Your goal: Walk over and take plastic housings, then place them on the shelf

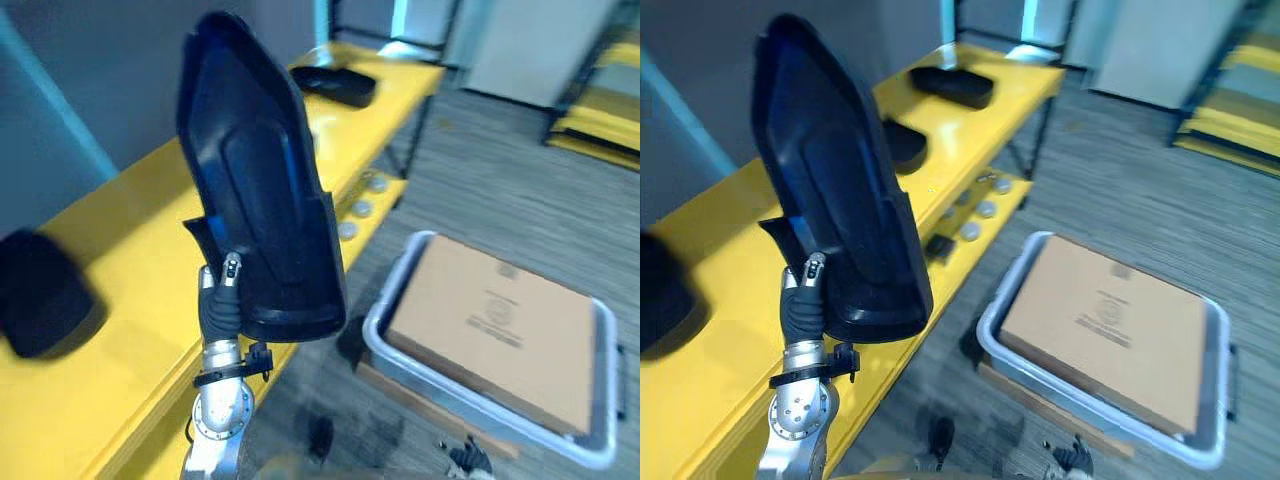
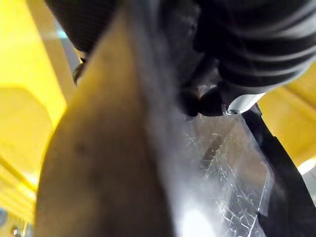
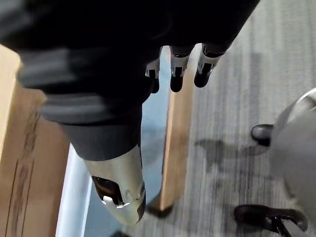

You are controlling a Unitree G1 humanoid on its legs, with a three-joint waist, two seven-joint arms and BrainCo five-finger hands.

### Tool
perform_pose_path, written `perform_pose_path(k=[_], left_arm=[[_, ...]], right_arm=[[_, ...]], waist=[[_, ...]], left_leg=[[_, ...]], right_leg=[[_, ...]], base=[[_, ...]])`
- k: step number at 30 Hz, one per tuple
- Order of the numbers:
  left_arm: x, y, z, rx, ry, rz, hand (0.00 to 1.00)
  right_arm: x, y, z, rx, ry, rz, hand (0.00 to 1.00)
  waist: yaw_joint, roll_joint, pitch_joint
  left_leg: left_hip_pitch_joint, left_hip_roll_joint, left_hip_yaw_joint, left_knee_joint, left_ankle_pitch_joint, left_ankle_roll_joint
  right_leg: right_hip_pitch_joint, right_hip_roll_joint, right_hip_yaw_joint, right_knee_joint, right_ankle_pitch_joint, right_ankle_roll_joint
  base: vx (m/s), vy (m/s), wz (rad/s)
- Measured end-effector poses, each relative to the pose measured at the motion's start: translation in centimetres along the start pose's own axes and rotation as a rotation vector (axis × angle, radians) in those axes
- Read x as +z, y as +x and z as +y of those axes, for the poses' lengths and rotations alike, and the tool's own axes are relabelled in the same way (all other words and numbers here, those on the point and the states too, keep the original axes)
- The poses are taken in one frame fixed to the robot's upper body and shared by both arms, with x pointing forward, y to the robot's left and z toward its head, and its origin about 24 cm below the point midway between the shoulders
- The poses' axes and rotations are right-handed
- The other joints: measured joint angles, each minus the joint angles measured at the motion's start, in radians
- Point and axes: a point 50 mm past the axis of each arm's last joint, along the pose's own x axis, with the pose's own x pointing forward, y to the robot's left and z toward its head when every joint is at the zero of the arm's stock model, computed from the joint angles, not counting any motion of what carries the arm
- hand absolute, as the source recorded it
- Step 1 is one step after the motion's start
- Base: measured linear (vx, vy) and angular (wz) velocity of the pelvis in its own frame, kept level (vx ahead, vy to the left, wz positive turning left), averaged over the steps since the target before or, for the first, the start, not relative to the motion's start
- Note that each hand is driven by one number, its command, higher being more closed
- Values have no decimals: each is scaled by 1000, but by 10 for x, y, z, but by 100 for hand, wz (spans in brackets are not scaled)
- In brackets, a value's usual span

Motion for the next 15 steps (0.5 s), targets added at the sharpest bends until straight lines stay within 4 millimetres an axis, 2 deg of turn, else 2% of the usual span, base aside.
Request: perform_pose_path(k=[2,3,4,5,6,7,8,9,10,11,12,13,15], left_arm=[[0,0,0,2,-9,-3,100],[1,0,0,2,-21,-6,100],[1,0,0,2,-24,-7,100],[0,0,2,12,-29,-2,100],[0,0,3,18,-36,3,100],[-1,0,5,27,-32,4,100],[-2,-1,10,43,-18,9,100],[-3,-2,12,49,-11,19,100],[-3,-2,12,47,-8,20,100],[-3,-2,12,44,-4,18,100],[-3,-2,12,43,-2,17,100],[-3,-2,12,43,0,17,100],[-3,-2,13,45,2,17,100]], right_arm=[[4,-1,9,33,-21,-23,0],[7,-1,11,42,-24,-37,0],[8,-1,12,46,-24,-41,0],[9,-2,15,53,-21,-45,0],[8,-3,18,60,-19,-43,0],[8,-3,20,64,-22,-41,0],[8,-3,24,73,-24,-39,0],[6,-4,25,77,-29,-31,0],[6,-4,25,81,-38,-28,0],[7,-4,26,85,-47,-33,0],[8,-5,27,90,-48,-41,0],[14,-5,30,95,-43,-67,0],[21,-5,30,98,-41,-99,0]], waist=[[8,-6,-1],[21,0,-4],[24,1,-4],[37,0,-4],[50,-3,-2],[50,-6,-1],[49,-12,3],[46,-17,6],[43,-19,8],[45,-19,7],[45,-20,7],[42,-24,4],[43,-30,3]], left_leg=[[-6,22,118,53,-49,13],[-21,33,172,79,-62,24],[-26,32,180,85,-68,24],[-29,7,164,87,-77,34],[-23,-15,146,97,-90,37],[-16,-27,136,102,-96,41],[8,-55,111,113,-113,51],[36,-74,76,129,-130,69],[50,-76,60,138,-143,70],[71,-76,22,154,-163,61],[84,-75,6,152,-169,51],[102,-75,-23,146,-172,46],[123,-81,-73,142,-169,50]], right_leg=[[38,-19,-83,-11,-7,12],[55,-22,-132,-21,-9,13],[59,-25,-152,-18,-10,15],[70,-42,-180,2,-10,16],[80,-78,-201,55,-10,16],[85,-102,-207,97,-11,12],[90,-167,-199,218,-15,-28],[70,-224,-145,356,-4,-137],[52,-234,-84,415,-8,-167],[0,-217,51,491,-39,-152],[-33,-201,118,515,-55,-130],[-98,-165,225,541,-83,-92],[-182,-123,324,515,-112,-54]], base=[[64,26,112],[104,39,103],[108,56,88],[176,125,71],[203,153,69],[266,212,66],[262,175,74],[271,165,73],[259,138,72],[192,107,58],[216,111,78],[195,81,74],[195,46,87]])
